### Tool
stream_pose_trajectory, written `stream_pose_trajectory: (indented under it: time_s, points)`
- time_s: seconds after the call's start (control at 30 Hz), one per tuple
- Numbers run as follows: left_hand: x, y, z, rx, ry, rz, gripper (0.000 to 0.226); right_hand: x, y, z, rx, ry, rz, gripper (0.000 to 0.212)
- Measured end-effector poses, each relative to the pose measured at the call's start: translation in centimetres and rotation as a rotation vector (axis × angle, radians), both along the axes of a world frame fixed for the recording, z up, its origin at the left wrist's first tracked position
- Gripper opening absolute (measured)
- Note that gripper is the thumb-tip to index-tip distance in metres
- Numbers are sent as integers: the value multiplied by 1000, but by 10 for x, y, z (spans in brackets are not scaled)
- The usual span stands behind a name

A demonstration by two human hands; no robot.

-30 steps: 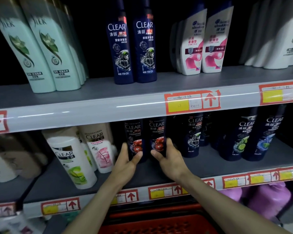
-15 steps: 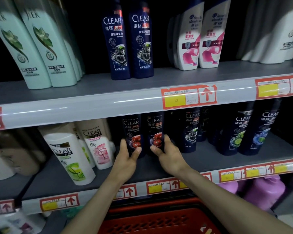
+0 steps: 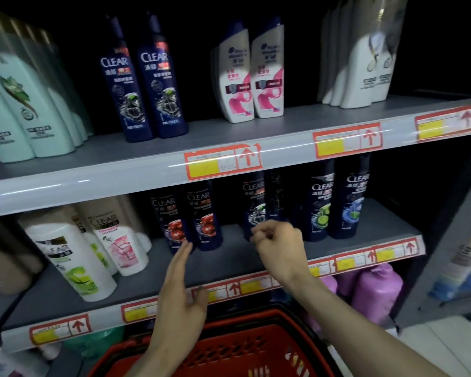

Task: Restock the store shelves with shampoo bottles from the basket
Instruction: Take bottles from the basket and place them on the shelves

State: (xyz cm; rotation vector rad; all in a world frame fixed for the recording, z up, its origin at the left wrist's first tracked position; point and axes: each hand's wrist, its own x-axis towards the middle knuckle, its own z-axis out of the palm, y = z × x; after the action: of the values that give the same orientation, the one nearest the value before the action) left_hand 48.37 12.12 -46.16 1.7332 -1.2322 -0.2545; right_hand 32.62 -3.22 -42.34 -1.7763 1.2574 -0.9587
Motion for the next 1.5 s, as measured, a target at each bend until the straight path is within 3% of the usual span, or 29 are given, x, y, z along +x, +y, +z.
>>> stream_pose_trajectory:
  time_s: [0.1, 0.27, 0.37, 0.53, 0.63, 0.73, 1.23, 1.4, 1.5]
  points:
    - [-21, -14, -2, 57, -22, -93, 91, -21, -16, 0, -7, -106, -61, 28]
    - [-42, -75, 8, 119, 223, -164, 86, -31, -34, -18, 171, -59, 84, 59]
    - [-41, -122, 25, 156, 376, -150, 92, -21, -40, -20, 145, -78, 94, 64]
    - [-35, -165, 32, 180, 568, -44, 66, -1, -49, -17, 224, -198, 183, 65]
    - [-36, -167, 15, 173, 555, -90, 61, 4, -53, -21, 261, -205, 186, 69]
    - [-37, -167, 2, 164, 519, -142, 64, 7, -54, -22, 241, -192, 175, 57]
    - [-37, -168, 2, 165, 543, -127, 68, 6, -53, -28, 142, -152, 215, 42]
    - [-41, -163, 9, 179, 493, -98, 57, -11, -38, -20, 101, -136, 107, 53]
    - [-48, -156, 11, 192, 378, -68, 62, -35, -25, -12, -81, -138, 52, 31]
